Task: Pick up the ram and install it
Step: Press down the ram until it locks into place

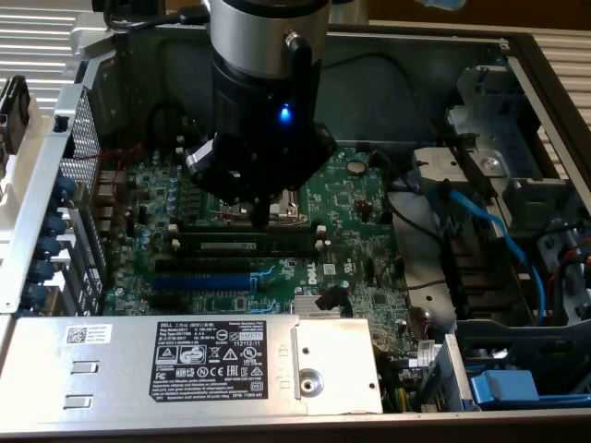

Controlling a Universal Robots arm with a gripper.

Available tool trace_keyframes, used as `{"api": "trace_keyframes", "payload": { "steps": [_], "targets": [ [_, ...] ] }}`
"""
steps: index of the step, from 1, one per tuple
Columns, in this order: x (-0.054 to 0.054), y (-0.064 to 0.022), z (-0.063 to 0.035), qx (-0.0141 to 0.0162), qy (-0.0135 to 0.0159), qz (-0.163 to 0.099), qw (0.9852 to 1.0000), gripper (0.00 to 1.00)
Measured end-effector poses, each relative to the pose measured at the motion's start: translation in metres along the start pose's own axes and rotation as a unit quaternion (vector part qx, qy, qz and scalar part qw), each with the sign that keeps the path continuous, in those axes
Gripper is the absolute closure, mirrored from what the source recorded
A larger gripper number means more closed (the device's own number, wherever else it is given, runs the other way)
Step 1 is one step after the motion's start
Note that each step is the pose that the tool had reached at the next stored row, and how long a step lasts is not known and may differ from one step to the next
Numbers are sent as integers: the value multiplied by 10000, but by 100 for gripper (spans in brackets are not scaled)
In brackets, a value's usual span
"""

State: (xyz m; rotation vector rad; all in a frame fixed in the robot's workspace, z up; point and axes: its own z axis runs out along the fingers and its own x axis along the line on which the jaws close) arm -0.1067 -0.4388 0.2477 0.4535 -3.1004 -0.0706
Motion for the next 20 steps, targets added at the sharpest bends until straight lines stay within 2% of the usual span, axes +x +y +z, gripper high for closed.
{"api": "trace_keyframes", "payload": {
  "steps": [5,10,15,20],
  "targets": [
    [0,0,0,-8,11,295,9996,90],
    [0,0,1,-14,15,600,9982,90],
    [0,0,0,-19,18,902,9959,90],
    [0,0,1,-25,19,1205,9927,90]
  ]
}}
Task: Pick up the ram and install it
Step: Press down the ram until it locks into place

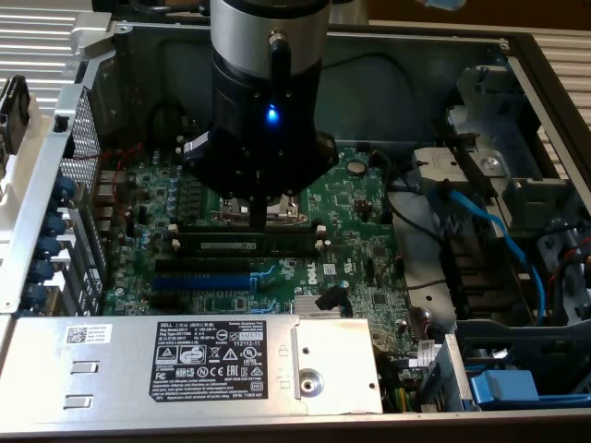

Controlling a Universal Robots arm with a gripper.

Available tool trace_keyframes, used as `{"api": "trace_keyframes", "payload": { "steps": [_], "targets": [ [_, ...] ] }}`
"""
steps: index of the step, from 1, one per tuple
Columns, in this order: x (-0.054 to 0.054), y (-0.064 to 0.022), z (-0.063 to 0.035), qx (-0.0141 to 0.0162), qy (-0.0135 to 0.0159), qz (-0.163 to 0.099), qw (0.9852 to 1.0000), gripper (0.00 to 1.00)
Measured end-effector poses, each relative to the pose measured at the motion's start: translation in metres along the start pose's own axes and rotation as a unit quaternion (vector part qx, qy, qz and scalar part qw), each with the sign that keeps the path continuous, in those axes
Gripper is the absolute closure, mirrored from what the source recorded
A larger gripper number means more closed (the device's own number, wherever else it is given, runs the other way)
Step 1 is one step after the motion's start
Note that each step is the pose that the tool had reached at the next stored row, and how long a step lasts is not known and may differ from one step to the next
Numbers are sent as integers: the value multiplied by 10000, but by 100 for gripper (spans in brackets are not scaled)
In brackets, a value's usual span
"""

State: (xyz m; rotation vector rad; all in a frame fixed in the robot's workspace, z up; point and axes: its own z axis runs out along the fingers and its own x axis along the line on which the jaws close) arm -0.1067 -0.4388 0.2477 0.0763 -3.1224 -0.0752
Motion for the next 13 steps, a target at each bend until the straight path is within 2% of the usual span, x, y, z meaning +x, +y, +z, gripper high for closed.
{"api": "trace_keyframes", "payload": {
  "steps": [4,9,13],
  "targets": [
    [0,0,0,-5,-2,251,9997,90],
    [0,0,0,-10,-9,548,9985,90],
    [0,0,0,-11,-10,582,9983,90]
  ]
}}
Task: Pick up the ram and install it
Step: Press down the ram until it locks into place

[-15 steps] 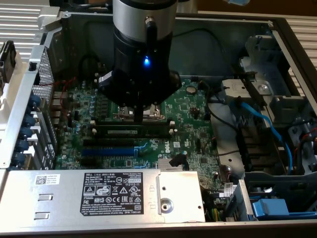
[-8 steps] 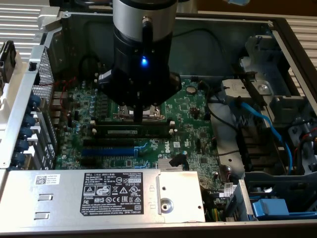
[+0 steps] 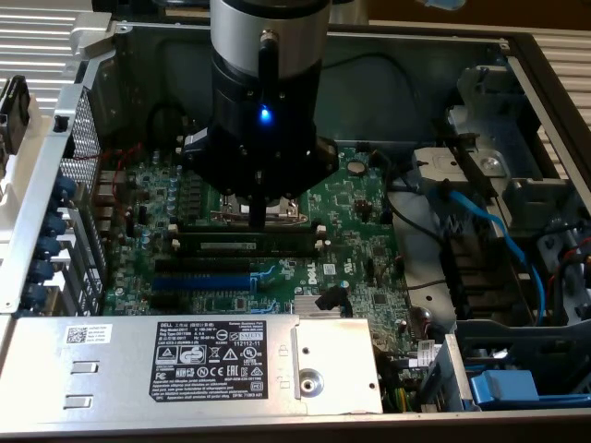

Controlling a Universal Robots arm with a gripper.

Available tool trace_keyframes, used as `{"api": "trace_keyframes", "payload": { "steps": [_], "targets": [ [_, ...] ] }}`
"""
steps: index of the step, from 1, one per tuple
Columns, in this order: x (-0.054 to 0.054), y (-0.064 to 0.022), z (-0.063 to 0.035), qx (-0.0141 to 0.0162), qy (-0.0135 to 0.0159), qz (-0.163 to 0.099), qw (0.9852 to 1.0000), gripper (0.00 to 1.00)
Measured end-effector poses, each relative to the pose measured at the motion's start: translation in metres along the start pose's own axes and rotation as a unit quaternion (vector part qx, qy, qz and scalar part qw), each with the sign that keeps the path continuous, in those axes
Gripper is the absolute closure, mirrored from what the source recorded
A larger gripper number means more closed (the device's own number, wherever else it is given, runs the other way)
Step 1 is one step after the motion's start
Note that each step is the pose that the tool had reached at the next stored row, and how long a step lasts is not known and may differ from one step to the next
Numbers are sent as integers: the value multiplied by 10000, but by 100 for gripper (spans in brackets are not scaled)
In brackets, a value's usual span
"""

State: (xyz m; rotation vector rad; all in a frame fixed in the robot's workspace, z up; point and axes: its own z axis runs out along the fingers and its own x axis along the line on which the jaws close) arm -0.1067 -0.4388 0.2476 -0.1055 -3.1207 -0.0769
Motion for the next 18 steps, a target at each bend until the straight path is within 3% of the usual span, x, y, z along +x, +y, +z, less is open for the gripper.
{"api": "trace_keyframes", "payload": {
  "steps": [14,18],
  "targets": [
    [0,-8,-1,-4,-7,160,9999,90],
    [-4,-54,-3,-25,-5,160,9999,90]
  ]
}}
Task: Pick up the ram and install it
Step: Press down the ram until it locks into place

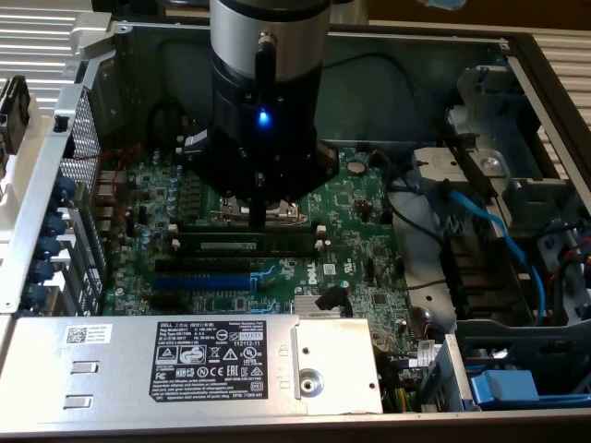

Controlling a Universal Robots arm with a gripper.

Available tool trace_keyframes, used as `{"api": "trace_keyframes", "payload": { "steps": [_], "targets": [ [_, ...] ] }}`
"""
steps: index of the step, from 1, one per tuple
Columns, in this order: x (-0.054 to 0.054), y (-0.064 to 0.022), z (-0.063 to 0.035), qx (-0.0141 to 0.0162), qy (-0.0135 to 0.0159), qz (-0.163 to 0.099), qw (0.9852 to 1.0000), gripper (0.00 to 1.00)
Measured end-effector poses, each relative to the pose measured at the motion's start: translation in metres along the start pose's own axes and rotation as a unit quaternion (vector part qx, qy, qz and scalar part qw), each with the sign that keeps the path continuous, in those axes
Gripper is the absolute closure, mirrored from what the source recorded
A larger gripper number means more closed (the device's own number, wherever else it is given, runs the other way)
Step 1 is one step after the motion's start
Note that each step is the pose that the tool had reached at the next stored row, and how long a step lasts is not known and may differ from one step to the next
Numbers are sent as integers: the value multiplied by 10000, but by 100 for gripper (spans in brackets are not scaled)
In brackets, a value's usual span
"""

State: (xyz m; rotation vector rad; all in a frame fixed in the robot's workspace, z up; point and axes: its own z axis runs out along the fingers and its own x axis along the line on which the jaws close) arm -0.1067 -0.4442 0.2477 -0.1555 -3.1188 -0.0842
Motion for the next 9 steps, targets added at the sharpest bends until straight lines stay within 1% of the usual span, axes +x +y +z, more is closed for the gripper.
{"api": "trace_keyframes", "payload": {
  "steps": [1,3,9],
  "targets": [
    [-1,-11,0,-9,1,0,10000,90],
    [-1,-16,-1,-18,2,0,10000,90],
    [-2,-17,-1,-18,2,0,10000,90]
  ]
}}
